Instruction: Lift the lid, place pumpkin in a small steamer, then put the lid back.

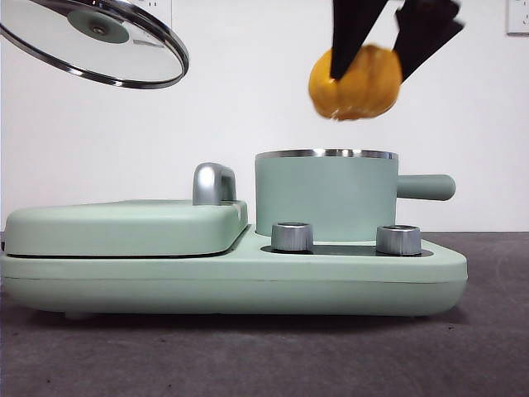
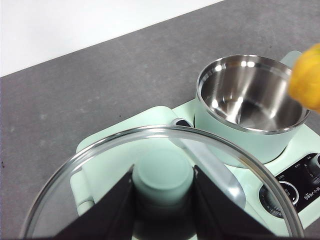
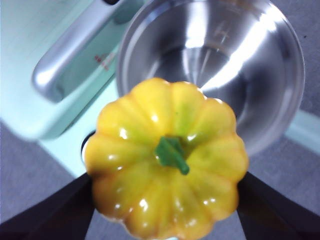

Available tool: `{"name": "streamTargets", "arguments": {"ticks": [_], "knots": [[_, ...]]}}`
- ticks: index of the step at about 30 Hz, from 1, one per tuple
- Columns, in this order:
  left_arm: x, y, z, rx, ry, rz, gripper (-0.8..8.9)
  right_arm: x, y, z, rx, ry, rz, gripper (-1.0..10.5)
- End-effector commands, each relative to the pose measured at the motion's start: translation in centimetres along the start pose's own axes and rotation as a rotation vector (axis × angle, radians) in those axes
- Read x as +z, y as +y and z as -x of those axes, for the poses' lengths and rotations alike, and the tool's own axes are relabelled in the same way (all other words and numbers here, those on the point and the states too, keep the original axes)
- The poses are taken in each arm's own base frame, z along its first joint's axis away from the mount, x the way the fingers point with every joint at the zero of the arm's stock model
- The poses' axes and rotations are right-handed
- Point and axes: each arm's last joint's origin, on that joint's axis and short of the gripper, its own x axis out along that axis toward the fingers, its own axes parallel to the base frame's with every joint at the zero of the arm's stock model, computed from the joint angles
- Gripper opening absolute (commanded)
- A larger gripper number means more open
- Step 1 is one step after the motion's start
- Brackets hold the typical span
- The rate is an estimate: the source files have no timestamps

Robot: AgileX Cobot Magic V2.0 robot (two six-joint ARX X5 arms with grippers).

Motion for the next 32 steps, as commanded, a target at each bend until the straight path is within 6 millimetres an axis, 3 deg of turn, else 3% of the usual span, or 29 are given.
{"name": "streamTargets", "arguments": {"ticks": [1, 6, 12, 19, 32], "knots": [[0.9, 0.0, 0.3, 0.003, -0.046, 0.005, 0.1, 2.2, -0.6, -1.3, 0.001, 0.012, 0.007, 2.7], [0.9, 0.0, 0.3, 0.003, -0.046, 0.005, 0.1, 4.6, -1.9, -3.8, -0.006, 0.077, -0.014, 2.7], [0.9, 0.0, 0.3, 0.003, -0.045, 0.007, 0.1, 6.0, -3.0, -6.7, -0.011, 0.124, -0.035, 2.7], [0.9, 0.0, 0.3, 0.003, -0.045, 0.006, 0.1, 5.8, -4.0, -11.0, -0.005, 0.227, -0.056, 2.7], [0.9, 0.0, 0.2, 0.003, -0.045, 0.005, 0.1, 5.4, -4.4, -15.3, -0.005, 0.299, -0.061, 2.9]]}}
